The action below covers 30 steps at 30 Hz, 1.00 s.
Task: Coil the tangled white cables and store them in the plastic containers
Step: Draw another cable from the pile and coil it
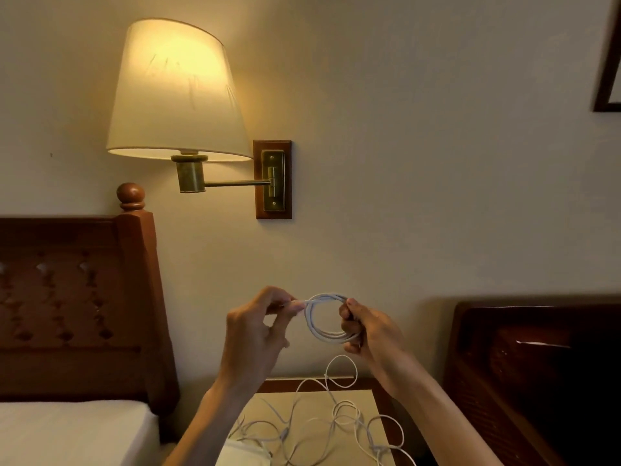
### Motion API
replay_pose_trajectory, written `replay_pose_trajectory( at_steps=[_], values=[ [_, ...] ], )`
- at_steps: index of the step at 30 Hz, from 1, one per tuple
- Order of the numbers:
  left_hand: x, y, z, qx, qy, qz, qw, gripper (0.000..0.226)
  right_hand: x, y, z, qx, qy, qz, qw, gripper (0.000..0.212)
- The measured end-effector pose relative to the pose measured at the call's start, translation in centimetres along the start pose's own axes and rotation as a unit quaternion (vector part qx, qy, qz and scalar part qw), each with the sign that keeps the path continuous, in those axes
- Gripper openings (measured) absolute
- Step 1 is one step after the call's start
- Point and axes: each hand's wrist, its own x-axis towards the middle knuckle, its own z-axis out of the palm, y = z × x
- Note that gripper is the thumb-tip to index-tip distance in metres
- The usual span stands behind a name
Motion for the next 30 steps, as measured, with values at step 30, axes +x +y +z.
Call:
replay_pose_trajectory(
  at_steps=[30],
  values=[
    [-19.2,-3.9,-0.3,-0.112,-0.133,-0.508,0.844,0.014,-3.8,16.8,2.0,-0.339,-0.062,0.005,0.939,0.018]
  ],
)
